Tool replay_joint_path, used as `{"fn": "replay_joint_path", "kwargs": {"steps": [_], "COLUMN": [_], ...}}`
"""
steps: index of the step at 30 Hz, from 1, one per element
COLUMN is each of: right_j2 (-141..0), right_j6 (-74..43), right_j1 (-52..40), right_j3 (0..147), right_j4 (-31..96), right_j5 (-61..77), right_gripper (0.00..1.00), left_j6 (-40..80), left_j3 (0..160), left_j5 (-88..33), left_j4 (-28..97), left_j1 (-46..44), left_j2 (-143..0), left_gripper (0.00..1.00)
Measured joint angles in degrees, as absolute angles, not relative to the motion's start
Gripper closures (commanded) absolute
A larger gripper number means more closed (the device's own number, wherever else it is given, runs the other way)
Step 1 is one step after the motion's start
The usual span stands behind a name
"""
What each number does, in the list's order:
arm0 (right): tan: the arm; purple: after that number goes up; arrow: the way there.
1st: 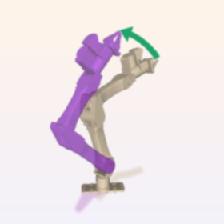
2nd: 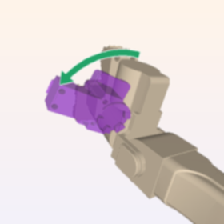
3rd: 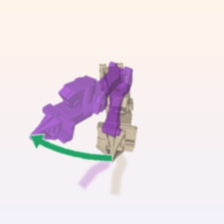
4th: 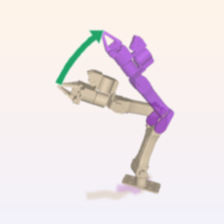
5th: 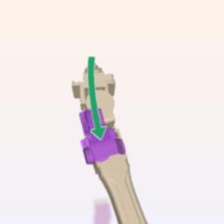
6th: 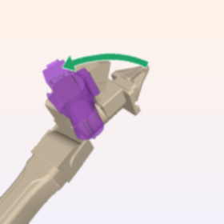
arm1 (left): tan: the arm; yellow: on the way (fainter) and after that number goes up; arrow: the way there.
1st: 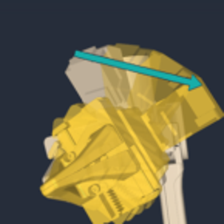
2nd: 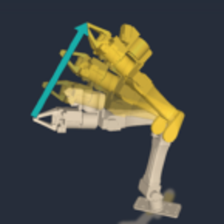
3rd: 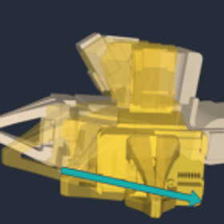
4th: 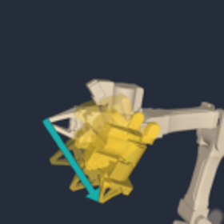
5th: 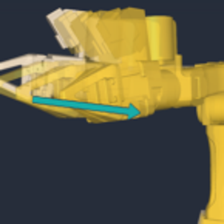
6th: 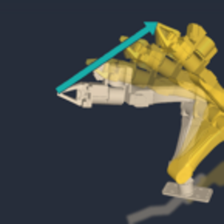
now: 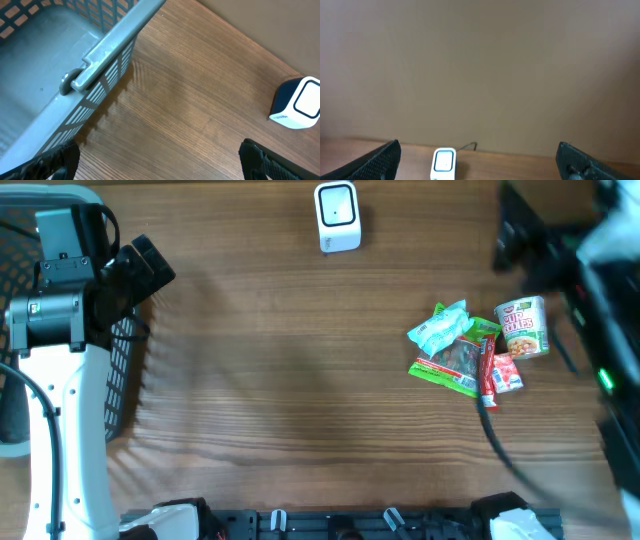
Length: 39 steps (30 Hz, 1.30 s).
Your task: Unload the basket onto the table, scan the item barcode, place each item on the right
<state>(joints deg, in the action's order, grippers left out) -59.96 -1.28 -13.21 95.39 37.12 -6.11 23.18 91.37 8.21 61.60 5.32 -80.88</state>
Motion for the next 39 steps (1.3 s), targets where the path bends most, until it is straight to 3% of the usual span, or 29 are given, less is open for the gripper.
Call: {"fn": "replay_joint_path", "kwargs": {"steps": [3, 7, 13, 14, 15, 16, 25, 27, 35, 39], "right_j2": [-48.3, -32.3, -11.3, -10.7, -6.2, -4.1, -0.9, -0.9, -0.7, -0.7], "right_j6": [-1.3, -1.3, -1.3, -1.3, -1.3, -1.3, -3.5, -3.9, -5.4, -5.1], "right_j1": [-13.3, -13.2, -12.4, -12.2, -10.5, -9.9, -9.6, -9.6, -8.4, -8.1], "right_j3": [95.2, 80.8, 47.8, 46.9, 37.0, 32.8, 4.8, 1.1, 0.4, 0.4], "right_j4": [48.9, 49.4, 18.1, 17.5, 4.4, 1.8, -28.2, -28.7, -1.7, -0.4], "right_j5": [-6.7, -7.1, -7.4, -7.3, -6.5, -5.8, -4.0, -3.9, -3.8, -3.6], "right_gripper": [0.00, 0.00, 0.00, 0.00, 0.00, 0.00, 0.00, 0.00, 0.00, 0.00], "left_j6": [23.2, 23.2, 23.2, 23.2, 23.2, 23.2, 23.2, 23.2, 23.2, 23.2], "left_j3": [91.4, 91.4, 91.4, 91.4, 91.4, 91.4, 91.4, 91.4, 91.4, 91.4], "left_j5": [8.2, 8.2, 8.2, 8.3, 8.2, 8.2, 8.2, 8.2, 8.2, 8.2], "left_j4": [61.6, 61.5, 61.7, 61.6, 61.6, 61.6, 61.6, 61.6, 61.6, 61.6], "left_j1": [5.3, 5.3, 5.3, 5.3, 5.3, 5.3, 5.3, 5.3, 5.3, 5.3], "left_j2": [-80.9, -80.9, -80.9, -80.9, -80.9, -80.9, -80.9, -80.9, -80.9, -80.9], "left_gripper": [0.00, 0.00, 0.00, 0.00, 0.00, 0.00, 0.00, 0.00, 0.00, 0.00]}}
